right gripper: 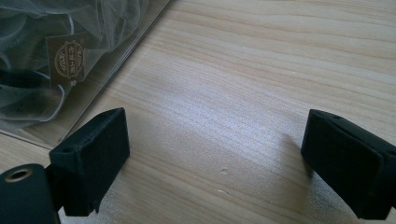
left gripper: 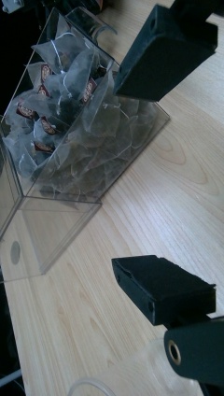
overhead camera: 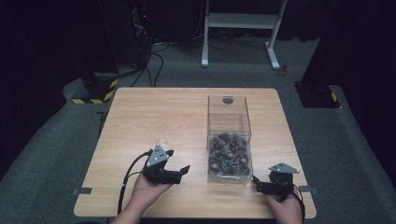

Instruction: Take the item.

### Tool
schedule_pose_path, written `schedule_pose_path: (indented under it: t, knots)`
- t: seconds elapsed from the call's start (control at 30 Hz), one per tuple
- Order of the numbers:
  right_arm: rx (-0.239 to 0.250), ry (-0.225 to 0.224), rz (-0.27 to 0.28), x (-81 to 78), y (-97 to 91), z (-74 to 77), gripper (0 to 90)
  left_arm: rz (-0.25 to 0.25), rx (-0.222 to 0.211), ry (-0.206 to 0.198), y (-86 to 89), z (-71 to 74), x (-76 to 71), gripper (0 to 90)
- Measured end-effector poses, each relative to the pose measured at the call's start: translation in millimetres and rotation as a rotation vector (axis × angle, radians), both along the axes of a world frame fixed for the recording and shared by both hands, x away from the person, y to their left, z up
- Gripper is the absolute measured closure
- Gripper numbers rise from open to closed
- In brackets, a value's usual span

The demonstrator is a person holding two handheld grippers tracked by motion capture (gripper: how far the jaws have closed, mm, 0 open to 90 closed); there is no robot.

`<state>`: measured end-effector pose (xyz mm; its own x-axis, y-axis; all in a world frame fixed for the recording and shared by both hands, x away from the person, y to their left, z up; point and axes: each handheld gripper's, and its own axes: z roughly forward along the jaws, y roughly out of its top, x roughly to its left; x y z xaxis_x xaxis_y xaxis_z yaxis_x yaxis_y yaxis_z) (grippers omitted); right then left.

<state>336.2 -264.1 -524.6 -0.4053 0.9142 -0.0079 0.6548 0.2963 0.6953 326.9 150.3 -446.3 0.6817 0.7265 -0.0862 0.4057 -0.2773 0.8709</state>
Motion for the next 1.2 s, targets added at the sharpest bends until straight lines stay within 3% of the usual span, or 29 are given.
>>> schedule_pose_path:
  t: [0.13, 0.17, 0.53, 0.93, 0.97, 1.0, 1.2]
  knots:
    - [0.002, 0.003, -0.001, -0.3, 0.3, 0.0, 7.7, -0.01, 0.0, 0.002, -5.7, 0.9, 1.4, 15.4]
    - [0.001, 0.001, 0.001, -0.2, 0.1, 0.0, 7.7, 0.017, -0.091, 0.024, -14.5, -0.6, -0.4, 15.6]
    - [0.002, 0.002, 0.0, -0.2, 0.2, 0.0, 7.6, -0.043, -0.009, 0.003, -20.6, 2.1, 5.8, 15.7]
    - [0.001, 0.001, 0.001, -0.2, 0.1, 0.0, 7.7, -0.079, -0.012, 0.005, -38.7, 4.3, 9.8, 16.3]
    - [0.003, 0.003, -0.001, -0.3, 0.3, 0.0, 7.7, -0.048, -0.085, 0.028, -45.7, 2.8, 7.3, 16.3]
    - [0.001, 0.001, 0.001, -0.2, 0.1, 0.0, 7.7, -0.046, -0.094, 0.029, -48.5, 2.5, 7.6, 16.3]
    - [0.001, 0.001, 0.002, -0.2, 0.1, 0.0, 7.7, -0.092, -0.037, 0.015, -53.7, 6.3, 11.5, 16.6]
